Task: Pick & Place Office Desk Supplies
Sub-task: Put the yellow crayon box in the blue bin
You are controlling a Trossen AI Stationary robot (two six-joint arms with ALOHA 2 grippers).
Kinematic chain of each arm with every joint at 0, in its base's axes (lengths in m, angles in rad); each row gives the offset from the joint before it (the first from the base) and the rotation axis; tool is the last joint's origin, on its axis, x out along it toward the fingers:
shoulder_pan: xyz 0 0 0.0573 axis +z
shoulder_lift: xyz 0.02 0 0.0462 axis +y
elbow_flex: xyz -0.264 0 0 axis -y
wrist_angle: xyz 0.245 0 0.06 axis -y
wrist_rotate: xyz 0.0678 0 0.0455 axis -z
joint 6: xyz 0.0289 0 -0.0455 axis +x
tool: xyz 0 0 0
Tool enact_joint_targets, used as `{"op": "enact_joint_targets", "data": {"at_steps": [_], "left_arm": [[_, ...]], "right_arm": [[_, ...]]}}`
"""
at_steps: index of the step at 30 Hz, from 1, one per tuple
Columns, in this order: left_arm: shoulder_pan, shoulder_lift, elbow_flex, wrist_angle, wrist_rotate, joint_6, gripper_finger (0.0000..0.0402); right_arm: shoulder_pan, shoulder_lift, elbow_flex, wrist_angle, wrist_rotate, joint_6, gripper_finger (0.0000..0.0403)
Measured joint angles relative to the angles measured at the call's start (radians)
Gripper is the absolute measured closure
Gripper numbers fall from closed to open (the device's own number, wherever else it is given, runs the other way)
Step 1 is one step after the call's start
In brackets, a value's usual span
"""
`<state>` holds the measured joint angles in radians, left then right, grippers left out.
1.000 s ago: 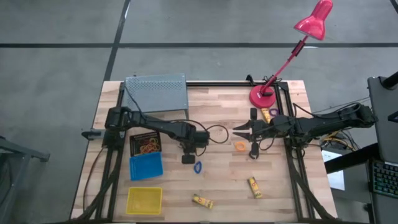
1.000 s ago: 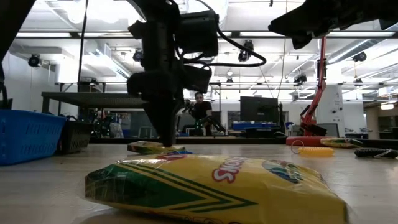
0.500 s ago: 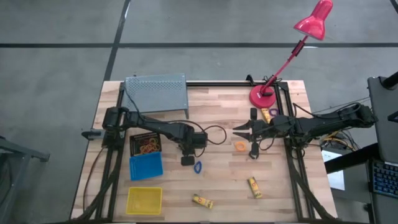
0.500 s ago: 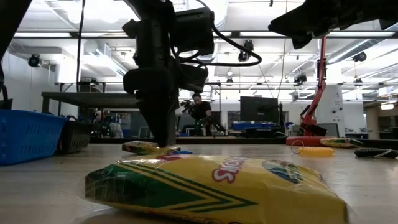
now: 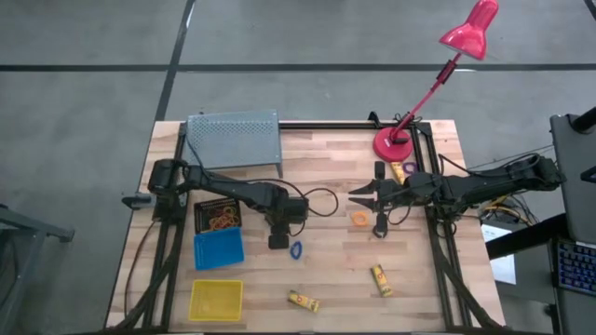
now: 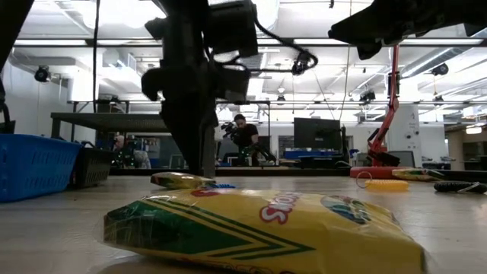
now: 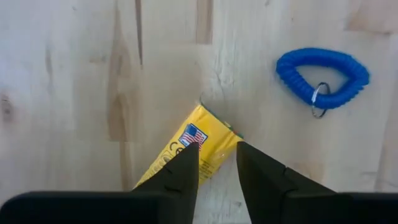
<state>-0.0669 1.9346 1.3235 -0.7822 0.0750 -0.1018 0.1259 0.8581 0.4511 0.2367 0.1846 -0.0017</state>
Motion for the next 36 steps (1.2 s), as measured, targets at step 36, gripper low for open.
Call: {"op": "enact_joint_targets", "data": {"at_steps": [36], "left_arm": [[0.000,-0.053,-0.125,0.095,-0.020,0.368,0.0154]], "right_arm": [[0.000,0.000,0.000,0.000,0.000,0.000,0.0335]]}}
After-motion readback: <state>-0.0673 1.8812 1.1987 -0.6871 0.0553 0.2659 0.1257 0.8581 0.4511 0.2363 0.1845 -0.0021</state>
